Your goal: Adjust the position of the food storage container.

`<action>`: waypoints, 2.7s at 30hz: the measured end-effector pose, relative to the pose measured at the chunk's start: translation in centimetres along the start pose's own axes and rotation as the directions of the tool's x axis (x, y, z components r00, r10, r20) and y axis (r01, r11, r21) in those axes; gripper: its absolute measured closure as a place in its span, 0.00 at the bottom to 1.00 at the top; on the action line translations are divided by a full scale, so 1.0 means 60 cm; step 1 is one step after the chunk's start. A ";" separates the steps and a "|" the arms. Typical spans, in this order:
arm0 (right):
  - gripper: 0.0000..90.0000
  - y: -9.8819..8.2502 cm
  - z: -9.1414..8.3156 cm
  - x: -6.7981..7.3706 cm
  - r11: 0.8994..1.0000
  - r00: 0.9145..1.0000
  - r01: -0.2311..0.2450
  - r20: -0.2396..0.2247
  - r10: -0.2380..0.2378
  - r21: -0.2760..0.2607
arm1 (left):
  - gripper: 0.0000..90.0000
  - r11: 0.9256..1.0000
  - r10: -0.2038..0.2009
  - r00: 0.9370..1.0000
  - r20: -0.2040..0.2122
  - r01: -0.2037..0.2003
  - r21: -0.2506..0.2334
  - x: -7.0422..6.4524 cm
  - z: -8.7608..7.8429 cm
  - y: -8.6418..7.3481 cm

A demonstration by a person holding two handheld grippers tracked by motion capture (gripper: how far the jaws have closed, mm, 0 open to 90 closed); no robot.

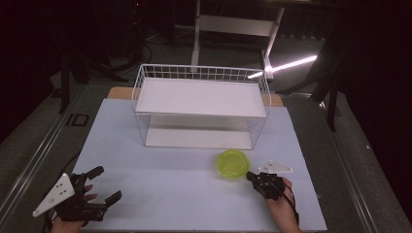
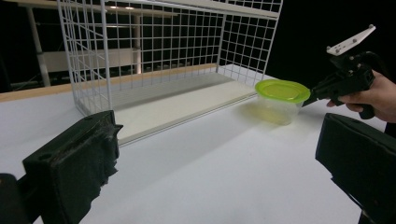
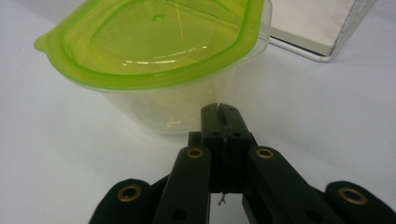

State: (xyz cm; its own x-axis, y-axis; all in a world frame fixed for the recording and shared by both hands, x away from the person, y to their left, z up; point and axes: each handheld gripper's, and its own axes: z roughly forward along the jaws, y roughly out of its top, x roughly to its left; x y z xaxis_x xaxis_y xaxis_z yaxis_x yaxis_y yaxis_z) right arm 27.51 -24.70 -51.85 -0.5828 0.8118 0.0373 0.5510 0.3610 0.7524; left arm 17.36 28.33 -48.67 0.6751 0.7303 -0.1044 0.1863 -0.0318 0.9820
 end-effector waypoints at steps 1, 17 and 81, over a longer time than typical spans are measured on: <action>1.00 0.000 0.001 0.001 1.000 1.000 0.007 0.003 -0.007 0.005 | 0.00 1.000 -0.001 1.000 0.000 0.001 -0.001 0.000 0.000 0.000; 1.00 0.007 0.024 -0.020 1.000 0.999 -0.014 0.040 0.013 0.022 | 0.00 1.000 -0.002 1.000 -0.001 0.002 0.002 0.000 0.000 -0.001; 1.00 0.075 0.115 0.091 0.999 0.988 0.042 -0.147 -0.039 0.017 | 0.00 1.000 -0.001 1.000 0.011 0.001 0.001 -0.002 -0.001 -0.001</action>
State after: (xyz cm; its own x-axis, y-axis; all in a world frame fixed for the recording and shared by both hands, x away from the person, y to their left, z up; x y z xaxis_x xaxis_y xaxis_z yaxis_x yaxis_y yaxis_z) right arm 30.94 -15.50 -52.83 -0.6856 0.7205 0.1042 0.5359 0.4027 0.7420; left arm 17.23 28.27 -48.69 0.6826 0.7229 -0.1066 0.1876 -0.0324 0.9817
